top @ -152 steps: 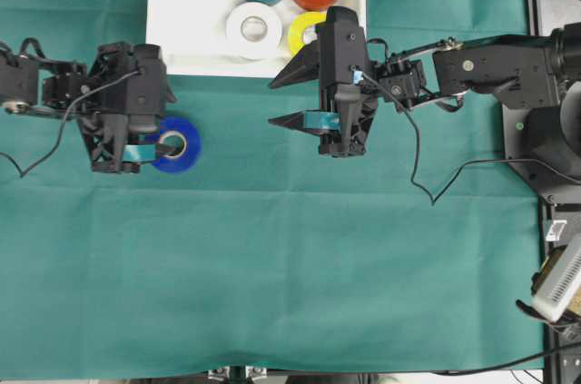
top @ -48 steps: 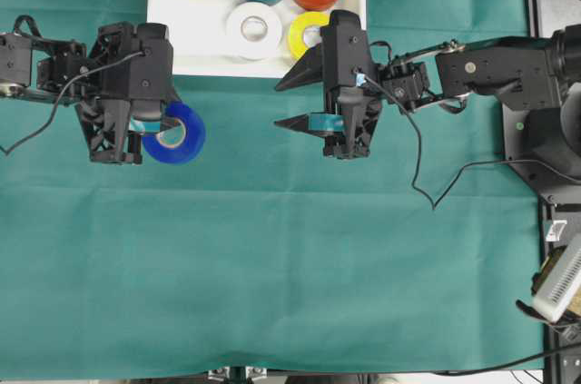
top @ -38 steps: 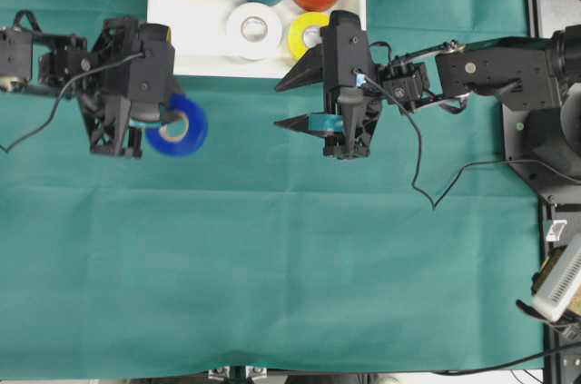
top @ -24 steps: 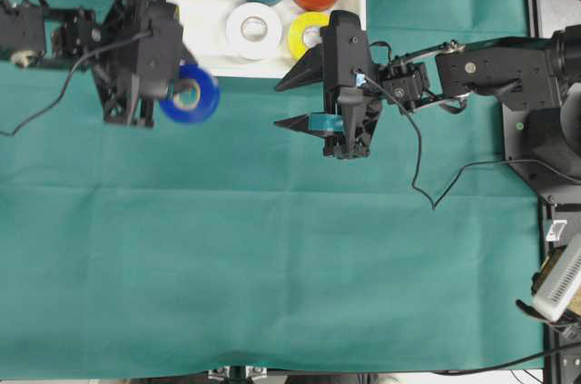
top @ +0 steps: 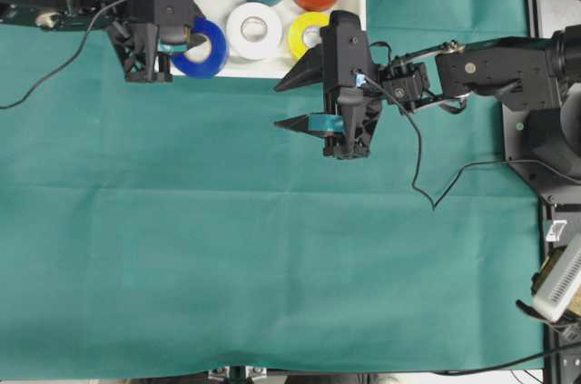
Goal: Put the tape alternately from left to right into the white case.
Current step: 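Carry blue tape with left gripper into tray and release it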
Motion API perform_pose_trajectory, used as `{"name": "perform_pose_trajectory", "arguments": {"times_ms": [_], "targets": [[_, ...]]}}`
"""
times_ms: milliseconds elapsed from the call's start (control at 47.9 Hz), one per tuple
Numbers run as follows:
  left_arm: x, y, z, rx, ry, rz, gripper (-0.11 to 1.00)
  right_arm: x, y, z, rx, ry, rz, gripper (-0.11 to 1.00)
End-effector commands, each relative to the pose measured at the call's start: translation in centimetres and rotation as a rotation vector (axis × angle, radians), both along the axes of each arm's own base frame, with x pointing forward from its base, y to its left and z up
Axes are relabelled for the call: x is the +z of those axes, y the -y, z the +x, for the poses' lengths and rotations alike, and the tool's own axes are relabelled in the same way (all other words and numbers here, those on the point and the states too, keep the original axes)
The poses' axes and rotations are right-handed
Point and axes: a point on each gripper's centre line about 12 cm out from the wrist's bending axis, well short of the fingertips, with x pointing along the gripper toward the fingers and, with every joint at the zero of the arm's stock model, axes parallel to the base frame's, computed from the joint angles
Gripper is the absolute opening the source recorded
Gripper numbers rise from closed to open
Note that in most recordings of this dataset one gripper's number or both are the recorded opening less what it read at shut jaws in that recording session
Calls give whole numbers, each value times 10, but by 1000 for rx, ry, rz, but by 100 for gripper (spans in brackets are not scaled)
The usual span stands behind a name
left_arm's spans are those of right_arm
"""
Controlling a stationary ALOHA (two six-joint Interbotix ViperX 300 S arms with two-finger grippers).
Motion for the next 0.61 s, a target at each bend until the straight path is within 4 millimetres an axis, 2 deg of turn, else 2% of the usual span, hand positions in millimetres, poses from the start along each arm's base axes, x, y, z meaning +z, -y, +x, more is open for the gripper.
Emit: {"name": "perform_pose_trajectory", "arguments": {"times_ms": [0, 209, 418, 585], "targets": [[8, -8, 7, 11, 31, 15, -2, 18, -1, 0, 6, 54, -2, 69], [2, -14, 9, 24, 19, 11, -2, 18, -1, 1, 6, 57, -2, 69], [5, -26, 1, 59, 23, 13, -2, 18, -1, 1, 6, 57, -2, 69], [4, -25, 1, 55, 21, 13, -2, 18, -2, 1, 7, 57, -1, 69]]}}
